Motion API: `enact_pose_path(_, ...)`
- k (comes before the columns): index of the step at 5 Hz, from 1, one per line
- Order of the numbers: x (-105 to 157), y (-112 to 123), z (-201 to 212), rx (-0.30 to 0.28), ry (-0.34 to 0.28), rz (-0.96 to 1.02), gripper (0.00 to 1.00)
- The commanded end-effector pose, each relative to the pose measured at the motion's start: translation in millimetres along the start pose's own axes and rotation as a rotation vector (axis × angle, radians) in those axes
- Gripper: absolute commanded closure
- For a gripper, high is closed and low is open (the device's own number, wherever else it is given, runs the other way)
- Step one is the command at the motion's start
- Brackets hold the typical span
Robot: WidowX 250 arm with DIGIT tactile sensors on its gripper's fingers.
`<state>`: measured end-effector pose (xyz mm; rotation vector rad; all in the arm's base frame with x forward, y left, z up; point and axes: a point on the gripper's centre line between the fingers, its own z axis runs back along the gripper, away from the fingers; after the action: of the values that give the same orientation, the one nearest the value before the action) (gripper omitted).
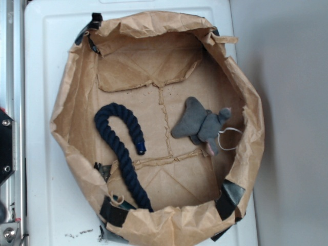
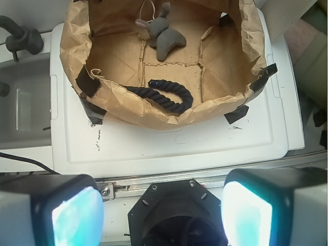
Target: Grab the blue rope.
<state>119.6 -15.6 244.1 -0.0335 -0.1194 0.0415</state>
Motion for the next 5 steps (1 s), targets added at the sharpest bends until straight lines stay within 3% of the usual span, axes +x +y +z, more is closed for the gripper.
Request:
enact_pose_path(1, 0, 0, 0, 0.000, 0.000, 0.000, 0.00)
enact_pose_path(4, 43, -10, -21, -0.002, -0.040, 0.018, 0.00)
enact_pose_path(5, 57, -14, -40, -0.076, 0.017, -0.140, 0.00)
